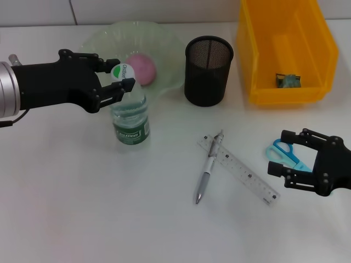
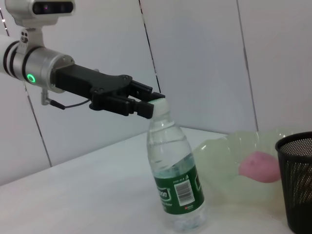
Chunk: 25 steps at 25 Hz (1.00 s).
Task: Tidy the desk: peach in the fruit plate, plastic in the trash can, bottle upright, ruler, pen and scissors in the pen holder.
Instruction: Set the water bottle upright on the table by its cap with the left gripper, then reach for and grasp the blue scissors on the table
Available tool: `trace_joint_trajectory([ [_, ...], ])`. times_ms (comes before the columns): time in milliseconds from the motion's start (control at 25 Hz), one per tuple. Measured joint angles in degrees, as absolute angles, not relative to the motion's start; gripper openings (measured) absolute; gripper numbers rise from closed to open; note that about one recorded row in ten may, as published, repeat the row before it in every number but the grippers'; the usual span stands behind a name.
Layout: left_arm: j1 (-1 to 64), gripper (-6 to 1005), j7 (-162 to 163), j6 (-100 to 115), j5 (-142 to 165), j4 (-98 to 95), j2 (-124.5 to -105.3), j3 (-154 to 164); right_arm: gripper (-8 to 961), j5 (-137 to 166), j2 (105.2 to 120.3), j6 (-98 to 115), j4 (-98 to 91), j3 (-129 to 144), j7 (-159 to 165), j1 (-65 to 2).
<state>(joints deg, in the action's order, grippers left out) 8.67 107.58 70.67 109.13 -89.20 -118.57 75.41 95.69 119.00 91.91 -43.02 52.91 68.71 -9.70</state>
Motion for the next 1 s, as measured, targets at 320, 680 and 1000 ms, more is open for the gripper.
trace_joint_trajectory([
  [320,8.58,494,107.64,71.31,109.03,-89.13,-118.56,75.41,825,95.7,119.0,92.02,-43.33,52.91,69.09,-9.79],
  [680,8.6,558,107.99,71.09,108.77,-89.12,-118.64,74.96,826,96.49,119.0,92.02,-43.49,52.91,69.78,-9.85],
  [1000,6.59,703,106.38,72.37,101.4,-94.49,-118.56,69.39,825,96.51,119.0,92.02,-45.32,52.87,71.7,-9.51],
])
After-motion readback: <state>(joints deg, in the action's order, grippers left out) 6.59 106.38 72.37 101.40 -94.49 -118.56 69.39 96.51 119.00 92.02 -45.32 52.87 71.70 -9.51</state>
